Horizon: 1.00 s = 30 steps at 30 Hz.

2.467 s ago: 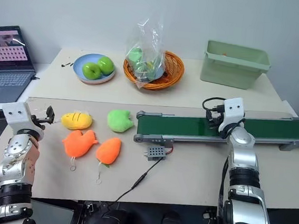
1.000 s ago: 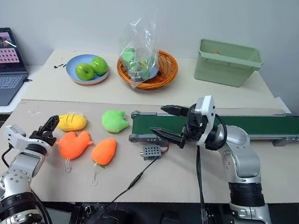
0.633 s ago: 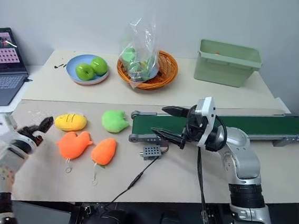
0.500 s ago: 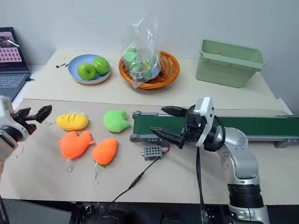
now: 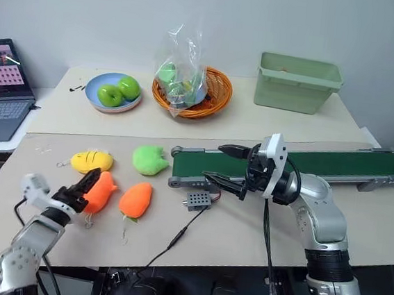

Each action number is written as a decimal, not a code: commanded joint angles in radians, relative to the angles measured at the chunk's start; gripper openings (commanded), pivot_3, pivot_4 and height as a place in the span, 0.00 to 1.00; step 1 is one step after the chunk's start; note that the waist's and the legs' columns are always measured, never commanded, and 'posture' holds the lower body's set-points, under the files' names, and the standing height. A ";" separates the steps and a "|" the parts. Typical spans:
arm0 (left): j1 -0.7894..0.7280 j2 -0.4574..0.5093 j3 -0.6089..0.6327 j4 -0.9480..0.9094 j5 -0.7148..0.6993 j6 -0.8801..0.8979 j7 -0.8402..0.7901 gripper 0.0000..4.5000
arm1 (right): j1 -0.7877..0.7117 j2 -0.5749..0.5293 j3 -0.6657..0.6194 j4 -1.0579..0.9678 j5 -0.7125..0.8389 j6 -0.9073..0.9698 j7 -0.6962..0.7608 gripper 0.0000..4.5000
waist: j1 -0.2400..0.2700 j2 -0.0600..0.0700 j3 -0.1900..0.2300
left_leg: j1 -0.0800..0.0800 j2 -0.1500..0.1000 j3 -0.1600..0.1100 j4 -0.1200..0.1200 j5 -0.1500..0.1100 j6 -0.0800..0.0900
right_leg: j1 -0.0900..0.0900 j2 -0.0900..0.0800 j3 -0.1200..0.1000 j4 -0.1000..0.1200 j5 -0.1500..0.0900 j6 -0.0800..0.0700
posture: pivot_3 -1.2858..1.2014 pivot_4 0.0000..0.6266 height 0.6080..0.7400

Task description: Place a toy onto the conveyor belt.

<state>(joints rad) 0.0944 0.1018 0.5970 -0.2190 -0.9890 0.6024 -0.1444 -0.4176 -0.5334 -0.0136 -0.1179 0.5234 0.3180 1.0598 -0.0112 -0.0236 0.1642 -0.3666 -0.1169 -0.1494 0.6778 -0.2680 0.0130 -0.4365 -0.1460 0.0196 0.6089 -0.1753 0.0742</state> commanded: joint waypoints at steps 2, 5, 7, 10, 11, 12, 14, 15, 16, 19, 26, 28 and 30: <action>0.067 -0.047 -0.006 -0.054 -0.022 -0.044 0.004 1.00 | -0.031 -0.006 -0.005 -0.005 0.005 0.001 0.004 1.00 | 0.004 0.000 0.000 | 0.000 0.000 0.001 0.000 0.000 0.001 | 0.000 0.000 0.000 0.000 0.000 0.000 | 0.52 0.24 1.00; 0.107 -0.049 -0.016 -0.041 -0.021 -0.045 -0.012 1.00 | -0.041 -0.007 0.001 0.004 0.002 -0.001 0.007 1.00 | 0.011 0.000 0.000 | 0.000 0.000 0.002 0.000 0.000 0.001 | 0.000 0.000 0.000 0.000 0.000 0.000 | 0.52 0.24 1.00; 0.127 -0.051 -0.018 -0.011 -0.031 -0.041 -0.028 1.00 | -0.045 -0.006 0.003 0.007 0.000 -0.002 0.008 1.00 | 0.014 0.000 0.000 | -0.001 0.000 0.002 0.000 -0.001 0.001 | 0.000 0.000 0.000 -0.001 0.000 0.000 | 0.52 0.24 1.00; 0.150 -0.058 -0.021 0.045 -0.027 -0.050 -0.059 1.00 | -0.049 -0.003 0.004 0.016 -0.006 -0.008 0.008 1.00 | 0.018 0.000 0.000 | 0.000 0.001 0.003 0.000 -0.001 0.001 | 0.000 0.000 0.000 0.000 0.000 0.000 | 0.52 0.24 1.00; 0.157 -0.062 -0.022 0.062 -0.043 -0.041 -0.076 1.00 | -0.050 -0.002 0.004 0.017 -0.007 -0.010 0.007 1.00 | 0.020 0.000 0.000 | 0.000 0.001 0.003 0.000 -0.001 0.001 | 0.000 0.000 0.000 0.000 0.000 0.000 | 0.52 0.24 1.00; 0.164 -0.065 -0.027 0.076 -0.049 -0.037 -0.091 1.00 | -0.049 -0.001 0.003 0.016 -0.007 -0.010 0.006 1.00 | 0.020 0.000 0.000 | 0.000 0.001 0.003 0.000 -0.001 0.001 | 0.000 0.000 0.000 -0.001 0.000 0.000 | 0.52 0.24 1.00; 0.165 -0.069 -0.047 0.105 -0.029 -0.044 -0.105 1.00 | -0.046 0.000 0.001 0.013 -0.006 -0.011 0.005 1.00 | 0.021 0.001 -0.001 | 0.000 0.001 0.004 0.000 -0.001 0.001 | 0.000 0.000 0.000 -0.001 0.000 0.000 | 0.52 0.24 1.00; 0.159 -0.073 -0.055 0.117 -0.024 -0.047 -0.108 1.00 | -0.044 0.000 0.000 0.011 -0.006 -0.012 0.004 1.00 | 0.021 0.002 -0.001 | 0.000 0.002 0.005 0.000 -0.001 0.002 | 0.000 0.000 0.000 -0.001 0.000 0.000 | 0.52 0.24 1.00; 0.148 -0.077 -0.064 0.128 -0.021 -0.049 -0.113 1.00 | -0.043 0.000 -0.001 0.011 -0.007 -0.013 0.002 1.00 | 0.022 0.003 -0.002 | 0.000 0.002 0.005 0.000 -0.001 0.002 | 0.000 0.000 0.000 -0.001 0.000 0.000 | 0.52 0.24 1.00; 0.107 -0.079 -0.082 0.168 -0.018 -0.045 -0.123 1.00 | -0.042 0.002 -0.002 0.012 -0.009 -0.016 -0.003 1.00 | 0.028 0.006 -0.004 | 0.000 0.002 0.006 0.000 -0.001 0.002 | 0.001 0.000 0.001 -0.001 -0.001 0.000 | 0.52 0.24 1.00; -0.015 -0.083 -0.116 0.230 0.026 -0.066 -0.132 1.00 | -0.041 -0.001 -0.009 0.014 -0.012 -0.021 -0.009 1.00 | 0.053 0.015 -0.007 | 0.012 0.004 0.009 0.000 -0.002 0.002 | 0.017 0.000 -0.001 -0.004 -0.008 0.010 | 0.52 0.24 1.00; -0.036 -0.083 -0.111 0.229 0.023 -0.067 -0.124 1.00 | -0.040 -0.001 -0.010 0.013 -0.013 -0.022 -0.011 1.00 | 0.051 0.015 -0.007 | 0.012 0.004 0.009 -0.001 -0.002 0.003 | 0.016 0.000 -0.001 -0.005 -0.008 0.010 | 0.52 0.24 1.00; -0.049 -0.079 -0.105 0.226 0.017 -0.063 -0.120 1.00 | -0.038 0.000 -0.010 0.011 -0.013 -0.022 -0.013 1.00 | 0.050 0.014 -0.007 | 0.012 0.004 0.009 -0.001 -0.002 0.004 | 0.015 0.000 -0.001 -0.006 -0.008 0.010 | 0.52 0.24 1.00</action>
<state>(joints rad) 0.0462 0.0259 0.5196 -0.0082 -0.9739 0.5227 -0.2712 -0.4492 -0.5303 -0.0043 -0.0864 0.5111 0.3171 1.0544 0.0391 -0.0091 0.1571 -0.3553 -0.1125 -0.1404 0.6771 -0.2704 0.0168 -0.4221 -0.1455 0.0184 0.6023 -0.1831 0.0838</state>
